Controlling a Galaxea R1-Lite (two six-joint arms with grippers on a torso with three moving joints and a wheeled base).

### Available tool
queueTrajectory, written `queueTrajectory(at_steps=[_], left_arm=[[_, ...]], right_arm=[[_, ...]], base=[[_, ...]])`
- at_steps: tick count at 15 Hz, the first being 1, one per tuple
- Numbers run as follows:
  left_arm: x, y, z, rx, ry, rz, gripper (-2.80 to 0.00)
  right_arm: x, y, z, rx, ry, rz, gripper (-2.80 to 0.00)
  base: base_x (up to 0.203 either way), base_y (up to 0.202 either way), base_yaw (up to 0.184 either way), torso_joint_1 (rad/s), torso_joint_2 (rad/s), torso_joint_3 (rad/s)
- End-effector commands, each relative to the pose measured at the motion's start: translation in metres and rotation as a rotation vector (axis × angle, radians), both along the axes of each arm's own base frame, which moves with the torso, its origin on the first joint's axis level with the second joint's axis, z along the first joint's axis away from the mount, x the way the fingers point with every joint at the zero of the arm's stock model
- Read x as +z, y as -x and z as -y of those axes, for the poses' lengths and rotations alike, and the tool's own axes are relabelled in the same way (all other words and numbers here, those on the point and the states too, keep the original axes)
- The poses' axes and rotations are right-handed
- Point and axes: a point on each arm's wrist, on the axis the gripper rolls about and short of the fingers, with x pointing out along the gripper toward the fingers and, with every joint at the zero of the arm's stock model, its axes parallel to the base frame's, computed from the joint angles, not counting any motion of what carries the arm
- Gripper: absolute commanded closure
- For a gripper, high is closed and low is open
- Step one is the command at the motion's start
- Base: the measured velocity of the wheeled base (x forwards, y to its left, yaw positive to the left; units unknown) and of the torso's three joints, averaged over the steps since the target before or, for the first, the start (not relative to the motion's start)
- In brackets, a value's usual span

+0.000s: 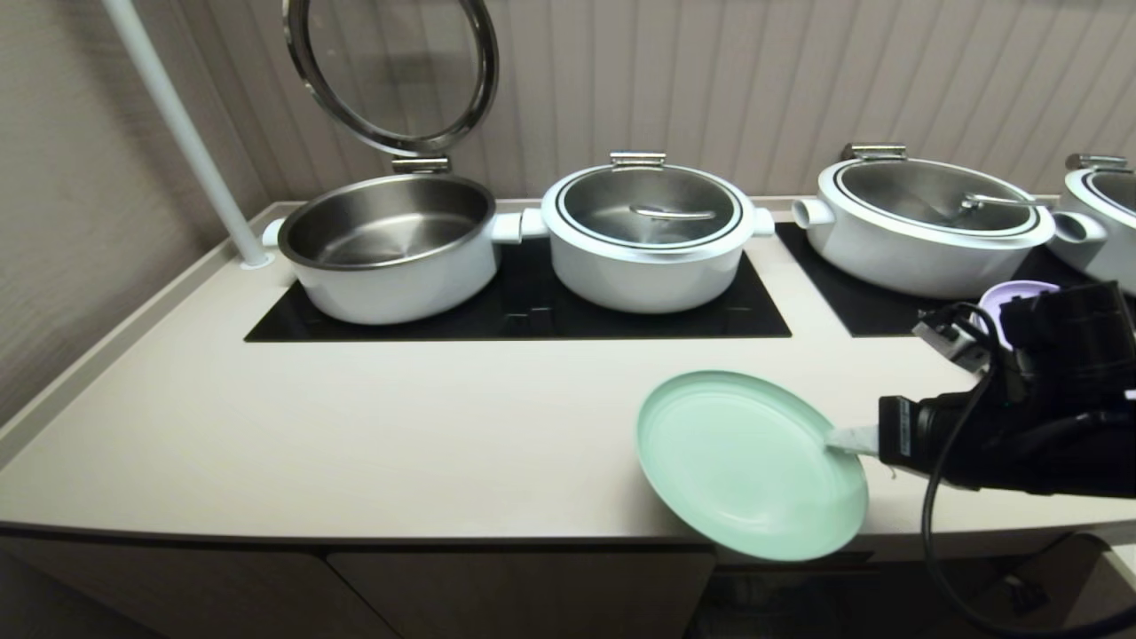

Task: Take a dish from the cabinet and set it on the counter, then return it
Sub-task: Place it on the table

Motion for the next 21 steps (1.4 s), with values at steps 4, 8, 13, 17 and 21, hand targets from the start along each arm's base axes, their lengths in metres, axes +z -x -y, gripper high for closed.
queueTrajectory(at_steps=[4, 8, 13, 17, 21], left_arm=[[0.0, 0.0, 0.0, 0.001, 0.0, 0.001, 0.0], [0.0, 0.0, 0.0, 0.001, 0.0, 0.0, 0.0], [0.0, 0.0, 0.0, 0.001, 0.0, 0.001, 0.0], [0.0, 0.0, 0.0, 0.001, 0.0, 0.0, 0.0], [0.0, 0.0, 0.0, 0.001, 0.0, 0.001, 0.0]], right_arm=[[-0.011, -0.03, -0.017, 0.01, 0.024, -0.027, 0.0], [-0.013, -0.044, -0.031, 0.015, 0.048, -0.02, 0.0], [-0.009, -0.057, -0.048, 0.007, 0.045, 0.0, 0.0], [-0.012, -0.062, -0.064, -0.033, 0.038, -0.011, 0.0], [-0.017, -0.067, -0.068, -0.043, 0.047, -0.019, 0.0]], base=[[0.0, 0.0, 0.0, 0.0, 0.0, 0.0], [0.0, 0.0, 0.0, 0.0, 0.0, 0.0], [0.0, 0.0, 0.0, 0.0, 0.0, 0.0], [0.0, 0.0, 0.0, 0.0, 0.0, 0.0], [0.0, 0.0, 0.0, 0.0, 0.0, 0.0]])
